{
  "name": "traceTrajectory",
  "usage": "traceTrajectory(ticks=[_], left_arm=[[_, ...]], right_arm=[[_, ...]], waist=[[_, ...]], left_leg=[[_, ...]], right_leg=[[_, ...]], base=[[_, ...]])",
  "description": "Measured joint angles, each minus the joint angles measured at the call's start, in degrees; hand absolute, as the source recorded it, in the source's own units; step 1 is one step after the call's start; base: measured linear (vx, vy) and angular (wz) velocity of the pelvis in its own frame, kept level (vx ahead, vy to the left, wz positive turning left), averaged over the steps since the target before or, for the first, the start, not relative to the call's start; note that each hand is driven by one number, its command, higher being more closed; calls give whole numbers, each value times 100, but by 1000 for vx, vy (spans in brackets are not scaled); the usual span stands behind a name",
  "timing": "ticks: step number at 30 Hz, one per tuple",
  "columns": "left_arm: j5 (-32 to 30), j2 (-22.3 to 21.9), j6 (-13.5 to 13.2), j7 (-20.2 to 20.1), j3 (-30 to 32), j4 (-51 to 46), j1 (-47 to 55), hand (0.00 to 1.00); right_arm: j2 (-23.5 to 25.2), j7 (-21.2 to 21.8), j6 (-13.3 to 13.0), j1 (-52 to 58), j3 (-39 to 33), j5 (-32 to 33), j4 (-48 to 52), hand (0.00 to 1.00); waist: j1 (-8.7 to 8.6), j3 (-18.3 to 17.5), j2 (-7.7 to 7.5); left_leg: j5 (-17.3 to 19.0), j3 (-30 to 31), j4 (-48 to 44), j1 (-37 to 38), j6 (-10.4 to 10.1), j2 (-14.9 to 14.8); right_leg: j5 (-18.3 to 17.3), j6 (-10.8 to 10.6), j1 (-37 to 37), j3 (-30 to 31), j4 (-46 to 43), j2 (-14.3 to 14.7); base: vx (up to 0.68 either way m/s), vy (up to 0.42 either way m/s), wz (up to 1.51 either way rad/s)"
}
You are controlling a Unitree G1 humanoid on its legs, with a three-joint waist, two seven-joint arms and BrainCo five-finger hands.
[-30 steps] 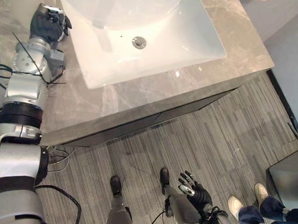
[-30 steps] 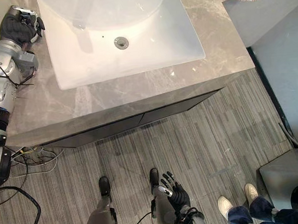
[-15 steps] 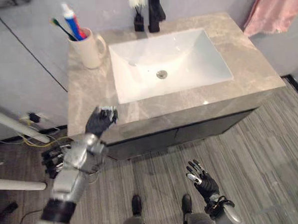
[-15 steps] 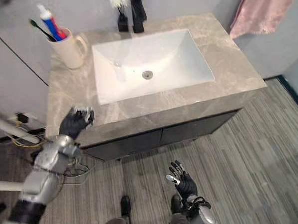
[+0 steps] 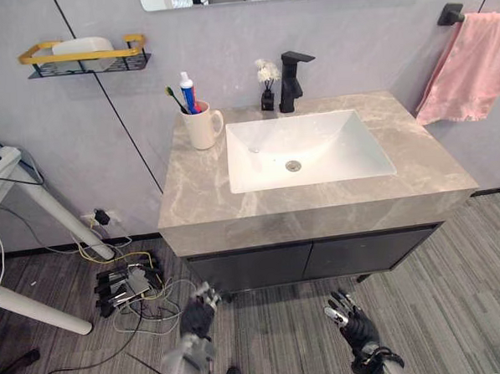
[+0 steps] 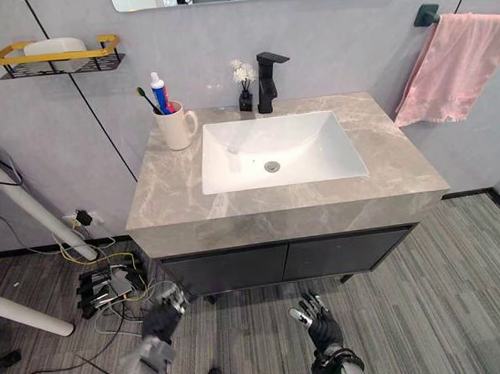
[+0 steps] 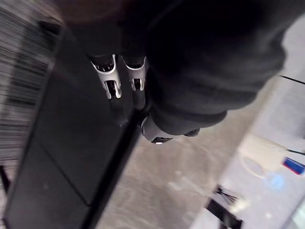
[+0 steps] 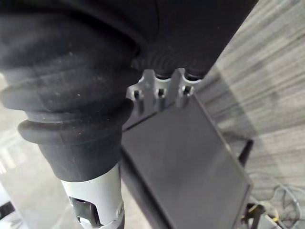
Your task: Organize washtable
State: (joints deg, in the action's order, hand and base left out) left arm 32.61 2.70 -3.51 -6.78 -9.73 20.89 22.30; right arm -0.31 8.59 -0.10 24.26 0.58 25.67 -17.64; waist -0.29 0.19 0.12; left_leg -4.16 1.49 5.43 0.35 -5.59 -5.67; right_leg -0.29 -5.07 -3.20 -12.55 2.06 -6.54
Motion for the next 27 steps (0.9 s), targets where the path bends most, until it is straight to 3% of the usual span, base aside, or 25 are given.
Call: traceTrajectory(ticks=[4, 8, 10, 11, 12, 13, 14, 15, 16, 17, 18, 19, 20, 21, 22, 23, 25, 27], left_arm=[[-301, -31, 73, 203, -132, 175, -40, 0], [-628, 20, 49, 395, -97, 338, -549, 0], [-637, 141, 16, 586, -66, 522, -1018, 0], [-638, 203, 15, 616, -41, 566, -1139, 0], [-825, 283, 20, 723, 31, 579, -1290, 0], [-896, 211, 43, 783, 66, 586, -1356, 0], [-1013, 76, 50, 860, 109, 611, -1444, 0], [-1084, 0, 47, 973, 182, 611, -1605, 0], [-1083, -9, 46, 1028, 187, 537, -1602, 0], [-1079, -12, 45, 1056, 185, 518, -1607, 0], [-1056, -17, 45, 1073, 195, 426, -1561, 0], [-1012, -22, 38, 1077, 236, 301, -1534, 0], [-935, -67, 41, 1079, 298, 294, -1548, 0], [-819, -220, 43, 1074, 369, 292, -1567, 0], [-768, -261, 41, 1083, 356, 280, -1599, 0], [-653, -276, 23, 1096, 315, 265, -1607, 0], [-577, -309, 55, 1092, 281, 388, -1671, 0], [-564, -292, 46, 1089, 125, 421, -1619, 0]], right_arm=[[-10, -183, -103, -30, -10, -171, -171, 0], [12, -518, -287, -251, -237, -152, -153, 0], [71, -721, -347, -465, -285, -147, -151, 0], [81, -748, -349, -508, -291, -147, -142, 0], [94, -827, -358, -593, -285, -148, -88, 0], [36, -875, -376, -615, -302, -142, -71, 0], [-39, -936, -385, -716, -330, -134, -113, 0], [-23, -976, -385, -798, -346, -131, -132, 0], [11, -980, -389, -737, -252, -141, -177, 0], [25, -976, -390, -709, -184, -146, -215, 0], [44, -967, -391, -754, -43, -153, -396, 0], [53, -966, -386, -882, 50, -153, -550, 0], [39, -965, -385, -1101, 130, -152, -721, 0], [-26, -982, -391, -1415, 261, -148, -857, 0], [-79, -983, -382, -1490, 305, -145, -870, 0], [-146, -976, -378, -1540, 527, -140, -864, 0], [-246, -951, -376, -1580, 749, -145, -717, 0], [-259, -916, -380, -1222, 871, -159, -497, 0]], waist=[[-30, 15, 28], [-75, 325, 32], [-131, 505, -86], [-180, 584, -238], [-226, 688, -475], [-245, 675, -349], [-229, 750, -175], [-188, 777, -140], [-196, 796, -125], [-197, 747, -204], [-175, 628, -387], [-93, 563, -561], [-28, 508, -496], [87, 439, -393], [102, 442, -397], [118, 445, -454], [87, 579, -232], [113, 591, -227]], left_leg=[[7, -189, -2, 40, -5, -43], [26, -915, -56, 3, 18, -62], [278, -1472, -522, -361, 93, -35], [361, -1625, -689, -473, 139, -13], [505, -1911, -1011, -592, 398, 197], [614, -1996, -972, -604, 524, 209], [634, -2410, -911, -657, 581, -52], [636, -2693, -1059, -668, 579, -275], [685, -2928, -1176, -651, 619, -326], [735, -3063, -1253, -645, 659, -321], [885, -3383, -1485, -682, 671, -321], [1058, -3664, -1771, -765, 650, -361], [1174, -3835, -1911, -910, 659, -458], [1041, -4295, -1701, -924, 564, -629], [1007, -4446, -1749, -944, 585, -622], [1024, -4696, -1865, -942, 612, -608], [1021, -4736, -2136, -898, 634, -875], [1031, -4655, -2607, -687, 626, -1183]], right_leg=[[-8, -7, 125, 229, -110, 23], [54, -50, 820, 1012, -573, 42], [371, -154, 1193, 1565, -435, 26], [481, -197, 1288, 1725, -367, 9], [503, -440, 1322, 1992, 88, -172], [331, -390, 1215, 1733, 377, -198], [47, -141, 1470, 1022, -92, -235], [-147, 239, 1937, 180, -1595, -288], [-382, 395, 1995, -509, -2814, -550], [-455, 473, 1926, -741, -3210, -713], [-668, 565, 1806, -1085, -3507, -938], [-682, 522, 1862, -1253, -3238, -911], [-595, 617, 1795, -1158, -2459, -554], [-793, 565, 1683, -1194, -2281, -455], [-941, 455, 1643, -1406, -2500, -560], [-1012, 112, 1195, -1648, -1953, -559], [-661, 209, 845, -1642, -1229, -182], [-593, 293, 329, -1625, -836, 27]], base=[[-30, -5, -28], [-75, 28, -95], [-132, 73, -117], [-172, 132, -138], [-121, 127, -109], [-169, 155, -136], [-132, 125, -138], [-80, 130, -151], [-34, 118, -119], [36, 73, -111], [-20, 24, -130], [-111, 7, -172], [-137, -44, -205], [-106, -37, -171], [9, -71, -155], [11, -78, -96], [-57, -168, -67], [-82, -134, -25]])
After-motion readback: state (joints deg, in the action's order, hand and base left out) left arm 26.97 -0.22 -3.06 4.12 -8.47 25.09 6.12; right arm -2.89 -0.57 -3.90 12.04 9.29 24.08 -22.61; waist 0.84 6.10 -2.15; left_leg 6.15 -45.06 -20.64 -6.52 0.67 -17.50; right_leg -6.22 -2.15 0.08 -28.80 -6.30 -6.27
